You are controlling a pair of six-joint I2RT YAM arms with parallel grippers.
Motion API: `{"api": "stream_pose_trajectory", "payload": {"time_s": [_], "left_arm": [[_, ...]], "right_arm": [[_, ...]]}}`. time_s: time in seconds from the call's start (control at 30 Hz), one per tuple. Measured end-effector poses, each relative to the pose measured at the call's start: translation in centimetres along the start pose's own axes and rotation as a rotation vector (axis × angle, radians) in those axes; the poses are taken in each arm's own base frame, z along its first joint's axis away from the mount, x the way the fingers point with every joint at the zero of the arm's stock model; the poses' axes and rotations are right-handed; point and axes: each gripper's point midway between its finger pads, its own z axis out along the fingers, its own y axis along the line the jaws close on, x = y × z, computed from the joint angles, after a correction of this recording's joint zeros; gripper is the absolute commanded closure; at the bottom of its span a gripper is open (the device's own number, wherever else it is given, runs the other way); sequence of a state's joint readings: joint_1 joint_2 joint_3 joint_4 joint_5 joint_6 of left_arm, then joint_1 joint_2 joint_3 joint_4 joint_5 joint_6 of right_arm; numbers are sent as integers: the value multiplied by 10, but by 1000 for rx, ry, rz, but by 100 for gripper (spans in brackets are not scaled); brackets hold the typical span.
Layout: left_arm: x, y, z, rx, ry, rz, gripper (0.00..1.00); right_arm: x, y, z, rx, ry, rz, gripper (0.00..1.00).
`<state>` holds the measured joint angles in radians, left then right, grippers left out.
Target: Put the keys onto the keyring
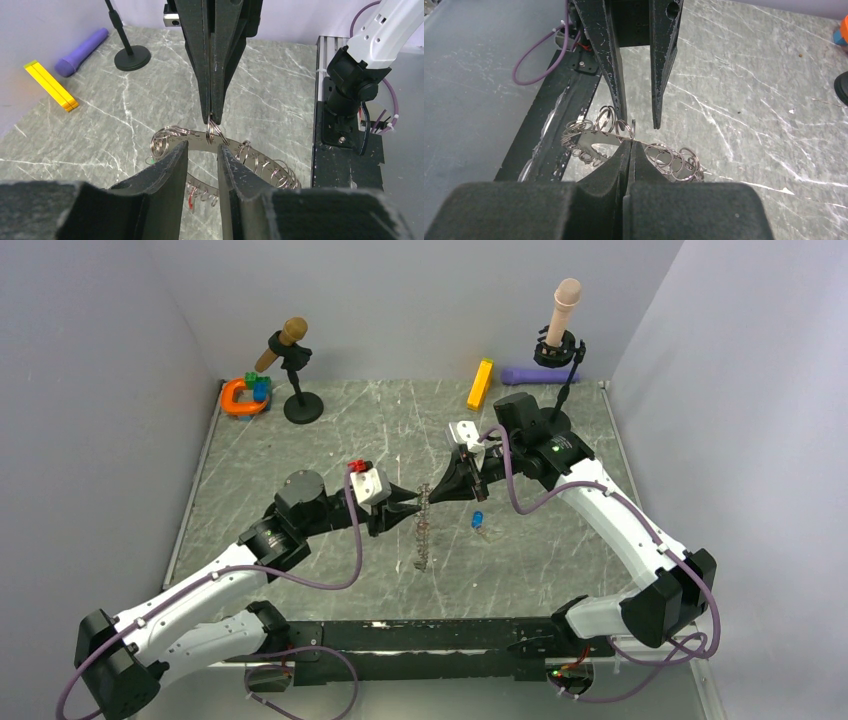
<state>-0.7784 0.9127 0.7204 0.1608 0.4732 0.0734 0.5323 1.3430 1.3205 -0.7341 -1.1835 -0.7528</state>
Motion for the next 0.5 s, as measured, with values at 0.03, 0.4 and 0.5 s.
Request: {"api": "stream_pose_trajectory", "payload": {"time_s": [0.03, 0.4, 0.5], "left_arm": [[-1, 0, 0, 0, -2, 3, 67], [-6, -2, 6, 31, -20, 22, 76], [-7, -2, 8, 41, -17, 25, 81]], "right_arm": [[0, 0, 0, 0, 0, 0, 100], [1, 1, 0, -3, 2, 3, 100], [1, 1, 0, -3, 2, 3, 100]]}}
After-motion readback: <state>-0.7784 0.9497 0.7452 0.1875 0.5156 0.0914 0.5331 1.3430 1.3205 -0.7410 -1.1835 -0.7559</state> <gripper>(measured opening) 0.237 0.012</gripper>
